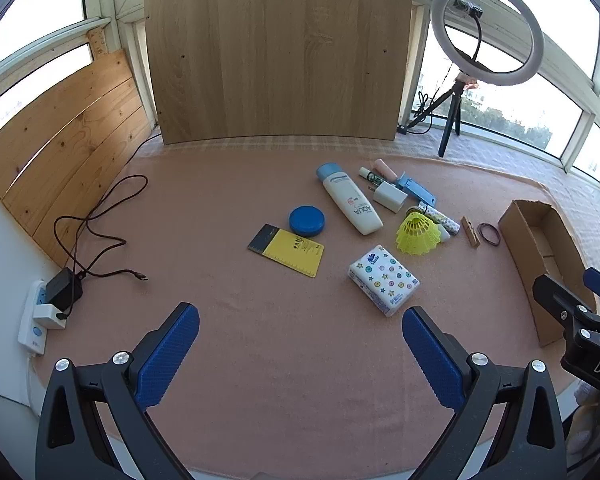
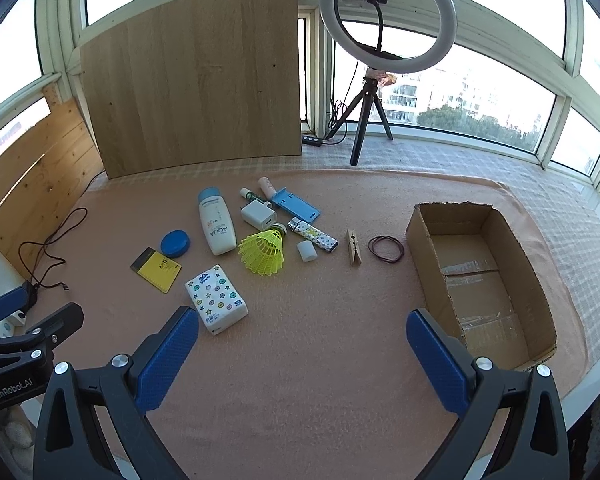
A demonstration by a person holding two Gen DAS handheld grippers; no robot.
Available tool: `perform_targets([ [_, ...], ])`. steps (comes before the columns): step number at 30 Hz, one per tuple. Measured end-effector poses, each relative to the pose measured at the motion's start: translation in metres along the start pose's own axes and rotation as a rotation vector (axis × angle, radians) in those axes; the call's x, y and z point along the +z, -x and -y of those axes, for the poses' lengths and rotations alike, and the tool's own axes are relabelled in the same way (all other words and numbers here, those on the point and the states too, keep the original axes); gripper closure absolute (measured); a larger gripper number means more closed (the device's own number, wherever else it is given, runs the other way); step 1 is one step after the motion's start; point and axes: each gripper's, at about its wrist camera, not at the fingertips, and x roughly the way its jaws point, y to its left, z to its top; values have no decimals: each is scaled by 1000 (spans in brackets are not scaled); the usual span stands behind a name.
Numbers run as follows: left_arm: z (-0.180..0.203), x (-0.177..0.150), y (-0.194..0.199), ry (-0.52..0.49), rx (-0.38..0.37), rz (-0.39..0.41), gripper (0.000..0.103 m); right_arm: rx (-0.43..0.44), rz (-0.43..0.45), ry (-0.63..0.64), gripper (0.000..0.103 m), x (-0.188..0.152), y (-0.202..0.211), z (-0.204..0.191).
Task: Organize objects
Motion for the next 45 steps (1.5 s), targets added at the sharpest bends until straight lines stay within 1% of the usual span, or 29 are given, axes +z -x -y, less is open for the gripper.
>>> perform_targets([
  [13, -1, -1, -4, 4, -4, -13, 0, 7, -36, -16, 0, -1, -4, 2],
  [23, 3, 1, -9, -4, -10, -23, 0, -11, -27, -12, 0, 2, -5, 4],
  [45, 8, 2, -29, 3, -17, -48, 0, -3, -35, 7, 0, 6, -18, 0],
])
